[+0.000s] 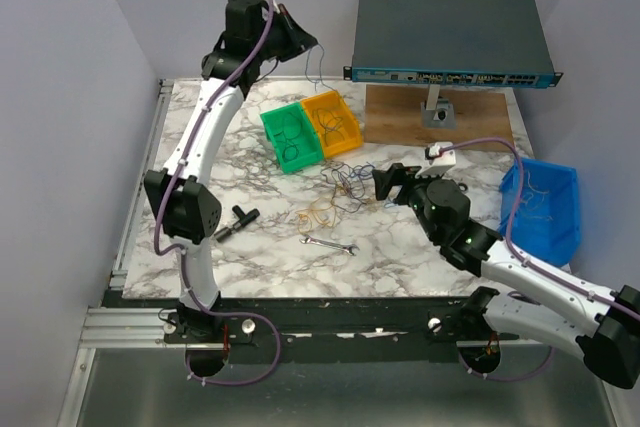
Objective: Untangle the cables
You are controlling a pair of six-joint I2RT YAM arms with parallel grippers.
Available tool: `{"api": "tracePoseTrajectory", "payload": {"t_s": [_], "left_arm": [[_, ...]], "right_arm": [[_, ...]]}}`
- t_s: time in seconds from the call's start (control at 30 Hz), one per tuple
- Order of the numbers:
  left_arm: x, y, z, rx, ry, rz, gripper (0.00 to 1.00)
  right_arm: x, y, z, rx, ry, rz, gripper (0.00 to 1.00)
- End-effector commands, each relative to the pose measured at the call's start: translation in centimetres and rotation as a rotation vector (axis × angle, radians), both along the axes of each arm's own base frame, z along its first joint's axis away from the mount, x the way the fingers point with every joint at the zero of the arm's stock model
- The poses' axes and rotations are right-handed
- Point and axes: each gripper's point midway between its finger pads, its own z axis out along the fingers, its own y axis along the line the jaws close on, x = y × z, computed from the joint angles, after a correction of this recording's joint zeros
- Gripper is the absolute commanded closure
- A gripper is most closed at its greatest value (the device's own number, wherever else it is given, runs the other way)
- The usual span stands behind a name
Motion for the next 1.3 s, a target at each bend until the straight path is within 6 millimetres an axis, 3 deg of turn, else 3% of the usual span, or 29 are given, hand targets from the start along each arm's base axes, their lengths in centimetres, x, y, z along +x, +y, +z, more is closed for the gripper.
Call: {"api": "tracePoseTrajectory", "payload": {"t_s": [0.0,0.13,0.23,0.47,0.7,0.83,0.9,0.97,1.23,1.27], "left_arm": [[3.0,-1.2,-3.6,-0.016,0.058,0.04,1.0],[5.6,-1.4,-8.4,0.018,0.12,0.077,1.0],[6.4,-1.7,-12.2,0.042,0.184,0.079,1.0],[7.2,-2.4,-19.1,0.096,0.291,0.099,1.0],[7.4,-4.7,-24.8,0.111,0.409,0.067,1.0],[6.8,-4.1,-27.9,0.124,0.505,0.117,1.0],[6.6,-3.4,-28.4,0.148,0.523,0.152,1.0],[6.5,-2.9,-28.1,0.176,0.514,0.163,0.92],[5.1,-1.4,-23.2,0.287,0.415,0.16,0.29],[4.8,-1.1,-22.6,0.296,0.408,0.161,0.26]], "right_arm": [[-0.1,-1.1,1.5,0.035,-0.057,-0.04,0.12],[-0.4,-1.5,1.7,0.055,-0.07,-0.049,0.12],[-0.5,-1.7,1.7,0.06,-0.073,-0.053,0.12],[-0.6,-1.8,1.4,0.068,-0.071,-0.057,0.12],[-0.6,-1.9,1.1,0.076,-0.078,-0.06,0.12],[-0.4,-1.9,0.4,0.061,-0.06,-0.073,0.12],[-0.2,-2.1,0.1,0.043,-0.041,-0.091,0.12],[0.1,-2.3,-0.5,0.017,-0.001,-0.12,0.12],[0.6,-0.8,-5.1,-0.088,0.21,-0.12,0.11],[0.4,-0.9,-5.9,-0.113,0.246,-0.124,0.11]]}}
